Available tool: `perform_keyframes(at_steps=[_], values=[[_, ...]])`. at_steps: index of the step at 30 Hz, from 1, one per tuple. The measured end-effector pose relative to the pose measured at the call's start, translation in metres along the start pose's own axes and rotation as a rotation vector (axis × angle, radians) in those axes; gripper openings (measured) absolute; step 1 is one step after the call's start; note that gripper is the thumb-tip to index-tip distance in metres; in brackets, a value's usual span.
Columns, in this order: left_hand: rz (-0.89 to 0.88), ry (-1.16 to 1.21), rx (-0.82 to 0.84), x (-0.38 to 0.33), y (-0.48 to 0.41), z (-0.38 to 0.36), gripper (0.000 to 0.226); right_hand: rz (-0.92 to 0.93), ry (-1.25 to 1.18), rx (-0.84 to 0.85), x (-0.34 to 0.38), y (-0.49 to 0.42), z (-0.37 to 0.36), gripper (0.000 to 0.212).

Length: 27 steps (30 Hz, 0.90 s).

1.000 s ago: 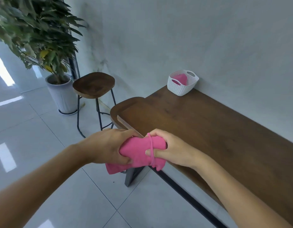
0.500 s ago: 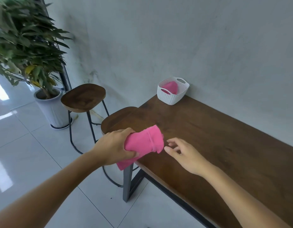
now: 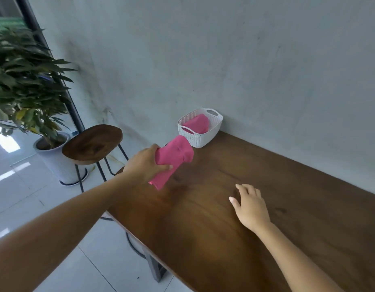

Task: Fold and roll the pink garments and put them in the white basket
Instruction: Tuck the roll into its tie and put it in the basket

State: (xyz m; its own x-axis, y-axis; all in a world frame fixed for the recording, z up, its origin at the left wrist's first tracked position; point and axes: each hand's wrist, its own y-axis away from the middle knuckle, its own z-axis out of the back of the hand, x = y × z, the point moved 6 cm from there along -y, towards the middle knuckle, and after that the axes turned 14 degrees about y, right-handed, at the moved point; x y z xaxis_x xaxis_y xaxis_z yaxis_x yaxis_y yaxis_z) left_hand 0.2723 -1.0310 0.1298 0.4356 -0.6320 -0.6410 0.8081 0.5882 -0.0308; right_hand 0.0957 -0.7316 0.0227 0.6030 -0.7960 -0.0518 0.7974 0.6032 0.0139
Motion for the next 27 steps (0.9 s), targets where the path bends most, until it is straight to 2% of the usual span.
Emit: perform_keyframes(at_steps=[3, 8, 10, 17, 27], values=[[-0.032, -0.035, -0.016, -0.018, -0.039, 0.001, 0.064, -0.041, -0.024, -0.011, -0.009, 0.006, -0.012, 0.063], [-0.056, -0.085, -0.034, -0.050, -0.106, 0.005, 0.065, -0.073, -0.057, -0.072, -0.006, 0.014, -0.017, 0.098], [-0.073, -0.123, -0.045, -0.065, -0.132, 0.006, 0.064, -0.088, -0.069, -0.080, -0.007, 0.014, -0.019, 0.104], [-0.082, -0.164, -0.029, -0.102, -0.214, 0.004, 0.058, -0.119, -0.085, -0.057, -0.006, 0.016, -0.016, 0.060], [-0.049, -0.136, 0.051, -0.102, -0.278, -0.054, 0.059, -0.187, -0.075, -0.040, -0.006, 0.014, -0.019, 0.057]])
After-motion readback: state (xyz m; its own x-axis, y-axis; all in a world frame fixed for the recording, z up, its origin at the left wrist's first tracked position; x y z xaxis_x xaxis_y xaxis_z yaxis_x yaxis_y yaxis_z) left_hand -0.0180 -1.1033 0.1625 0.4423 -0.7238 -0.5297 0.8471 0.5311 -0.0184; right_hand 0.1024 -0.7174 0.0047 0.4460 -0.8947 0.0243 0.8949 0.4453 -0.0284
